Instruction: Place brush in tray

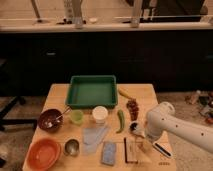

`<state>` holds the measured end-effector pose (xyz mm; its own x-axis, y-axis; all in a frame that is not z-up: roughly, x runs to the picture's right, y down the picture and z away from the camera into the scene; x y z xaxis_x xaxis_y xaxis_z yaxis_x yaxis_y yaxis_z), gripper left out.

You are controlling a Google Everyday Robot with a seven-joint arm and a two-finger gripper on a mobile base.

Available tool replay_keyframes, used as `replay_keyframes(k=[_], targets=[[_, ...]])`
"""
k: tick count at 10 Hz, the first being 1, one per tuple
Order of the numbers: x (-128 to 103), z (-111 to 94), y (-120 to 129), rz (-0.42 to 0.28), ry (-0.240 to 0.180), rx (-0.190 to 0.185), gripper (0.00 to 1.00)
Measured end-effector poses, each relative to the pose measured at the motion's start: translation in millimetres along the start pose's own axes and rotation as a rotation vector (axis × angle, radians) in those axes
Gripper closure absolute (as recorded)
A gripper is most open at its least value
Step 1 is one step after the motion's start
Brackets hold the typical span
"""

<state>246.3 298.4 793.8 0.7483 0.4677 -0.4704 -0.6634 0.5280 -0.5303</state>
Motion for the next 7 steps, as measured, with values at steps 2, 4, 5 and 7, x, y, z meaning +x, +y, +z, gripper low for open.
replay_keyframes(k=[2, 4, 5, 7], targets=[[0.9, -3.2, -0.7, 0.003, 0.0, 0.0, 0.91], [3.1, -3.0, 1.8, 0.001, 0.005, -0.005, 1.0], [3.4, -3.1, 2.2, -0.003, 0.002, -0.008, 1.0], [6.9, -3.6, 1.8, 0.002, -0.02, -0.014, 1.0]])
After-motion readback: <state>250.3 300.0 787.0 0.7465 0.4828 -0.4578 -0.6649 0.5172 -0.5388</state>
